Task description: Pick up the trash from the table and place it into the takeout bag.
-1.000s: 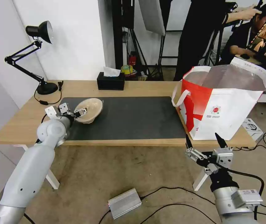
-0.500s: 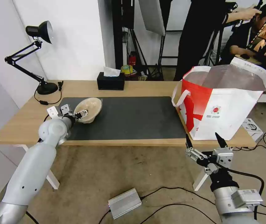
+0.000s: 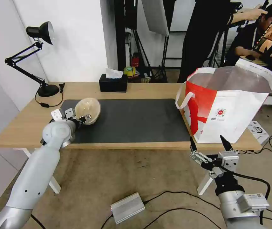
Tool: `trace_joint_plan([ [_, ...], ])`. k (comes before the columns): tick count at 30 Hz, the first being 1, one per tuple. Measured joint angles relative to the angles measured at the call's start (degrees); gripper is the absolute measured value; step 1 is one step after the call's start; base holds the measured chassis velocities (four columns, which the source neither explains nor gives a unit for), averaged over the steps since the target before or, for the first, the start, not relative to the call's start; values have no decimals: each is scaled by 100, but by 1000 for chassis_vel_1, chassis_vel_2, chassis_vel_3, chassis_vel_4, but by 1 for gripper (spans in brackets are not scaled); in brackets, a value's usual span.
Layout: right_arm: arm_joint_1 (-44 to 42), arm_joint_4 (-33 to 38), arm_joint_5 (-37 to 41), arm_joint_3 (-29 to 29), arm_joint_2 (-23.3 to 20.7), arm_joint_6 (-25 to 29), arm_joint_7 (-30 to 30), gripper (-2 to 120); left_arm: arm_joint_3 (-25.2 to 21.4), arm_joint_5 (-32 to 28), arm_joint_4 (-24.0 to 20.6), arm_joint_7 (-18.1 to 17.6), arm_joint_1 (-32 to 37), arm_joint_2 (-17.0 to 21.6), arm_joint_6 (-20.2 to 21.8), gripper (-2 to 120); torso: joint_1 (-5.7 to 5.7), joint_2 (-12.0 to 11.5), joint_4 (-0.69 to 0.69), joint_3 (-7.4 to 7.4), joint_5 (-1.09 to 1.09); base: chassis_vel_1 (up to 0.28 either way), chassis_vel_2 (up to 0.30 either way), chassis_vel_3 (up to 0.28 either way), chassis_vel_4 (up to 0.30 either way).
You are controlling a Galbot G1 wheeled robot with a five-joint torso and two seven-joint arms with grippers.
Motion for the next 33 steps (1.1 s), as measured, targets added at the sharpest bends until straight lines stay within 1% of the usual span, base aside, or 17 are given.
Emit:
trace_joint_plan([
  [4,16,-16,1,-5,0,0,1,100,-17,0,-22,-4,11,1,0,35,0,0,1,0,0,0,0,0,0],
  [6,16,-16,1,-7,0,0,0,100,-19,0,-29,-4,15,2,0,33,0,0,1,0,-1,0,0,0,0],
  [8,18,-18,1,-9,0,0,0,100,-35,0,-64,-5,38,7,0,22,0,0,0,0,-1,0,0,0,0],
  [9,18,-18,1,-9,0,0,0,100,-35,0,-64,-5,38,7,0,22,0,0,0,0,-1,0,0,0,0],
  [11,26,-24,1,-9,-3,0,1,100,-61,1,-148,-6,73,21,-5,10,0,0,1,0,-1,0,0,0,0],
  [12,26,-24,1,-9,-3,0,1,100,-61,1,-148,-6,73,21,-5,10,0,0,1,0,-1,0,0,0,0],
  [15,33,-30,1,-10,-4,0,0,100,-98,-4,-267,-6,116,34,-6,0,0,0,0,0,-1,0,0,0,0],
  [24,41,-35,1,-12,4,0,1,100,-238,-103,-502,-63,248,62,-26,0,0,0,1,1,-2,0,0,0,0],
  [27,39,-35,1,-13,6,0,6,100,-347,-172,-715,-90,352,100,-41,0,0,0,1,1,-2,0,0,0,0],
  [28,39,-35,1,-13,6,0,6,100,-347,-172,-715,-90,352,100,-41,0,0,0,1,1,-2,0,0,0,0],
  [33,24,-21,0,-23,17,0,7,100,-581,-591,-1214,-364,585,154,-57,0,0,0,1,1,-1,0,0,0,0],
])
